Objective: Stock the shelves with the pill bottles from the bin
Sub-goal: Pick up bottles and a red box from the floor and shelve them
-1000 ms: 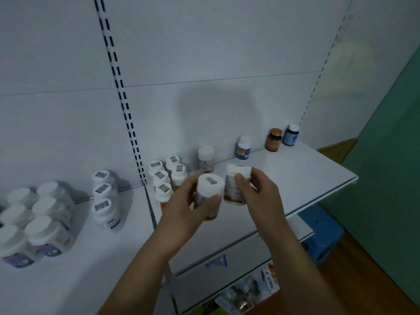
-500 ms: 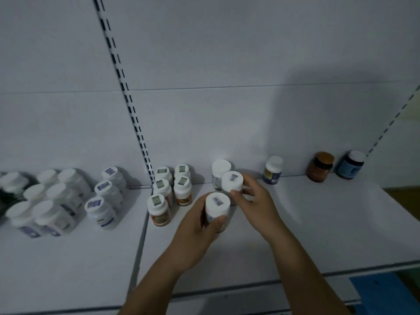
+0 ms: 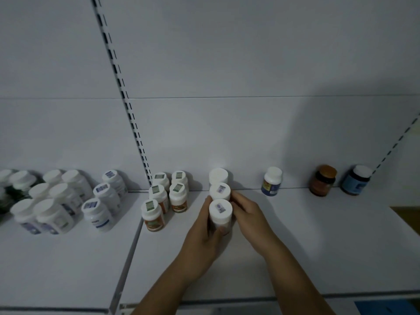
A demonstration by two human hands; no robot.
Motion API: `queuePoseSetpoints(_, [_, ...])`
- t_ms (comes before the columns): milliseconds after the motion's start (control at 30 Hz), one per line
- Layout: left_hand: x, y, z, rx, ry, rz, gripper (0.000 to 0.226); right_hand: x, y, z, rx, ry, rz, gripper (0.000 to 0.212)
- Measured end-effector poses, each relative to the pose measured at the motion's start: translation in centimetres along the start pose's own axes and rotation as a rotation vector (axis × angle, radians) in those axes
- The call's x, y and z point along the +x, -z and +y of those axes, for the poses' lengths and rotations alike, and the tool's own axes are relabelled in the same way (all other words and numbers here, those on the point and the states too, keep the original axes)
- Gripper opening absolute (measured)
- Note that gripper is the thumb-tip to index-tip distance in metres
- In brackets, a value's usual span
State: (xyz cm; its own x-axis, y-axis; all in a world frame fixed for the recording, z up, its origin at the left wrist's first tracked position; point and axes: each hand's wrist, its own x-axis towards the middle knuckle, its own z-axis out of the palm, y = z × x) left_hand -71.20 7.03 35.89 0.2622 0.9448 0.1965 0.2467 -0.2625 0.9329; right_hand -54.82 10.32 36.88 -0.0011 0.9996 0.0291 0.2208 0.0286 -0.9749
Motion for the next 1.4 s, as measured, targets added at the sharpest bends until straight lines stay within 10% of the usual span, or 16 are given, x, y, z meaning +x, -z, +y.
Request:
queuePoseSetpoints(467, [0.0, 0.3, 0.6, 0.042, 0.003, 0.021, 0.073, -0.1, 0.6, -0.3, -0.071, 0.0, 0.08, 0.03])
queuePoseSetpoints(867, [0.0, 13.8, 10.5, 0.915, -0.151, 0.256, 0.079, -2.6, 0.0, -11.4, -0.551, 0.428, -0.025, 0.061])
queuePoseSetpoints(1400, [-24.1, 33.1, 10.0, 1.339, 0.524, 0.497, 0.095, -6.5, -27.8, -20.6, -0.845, 0.922, -0.633, 0.081])
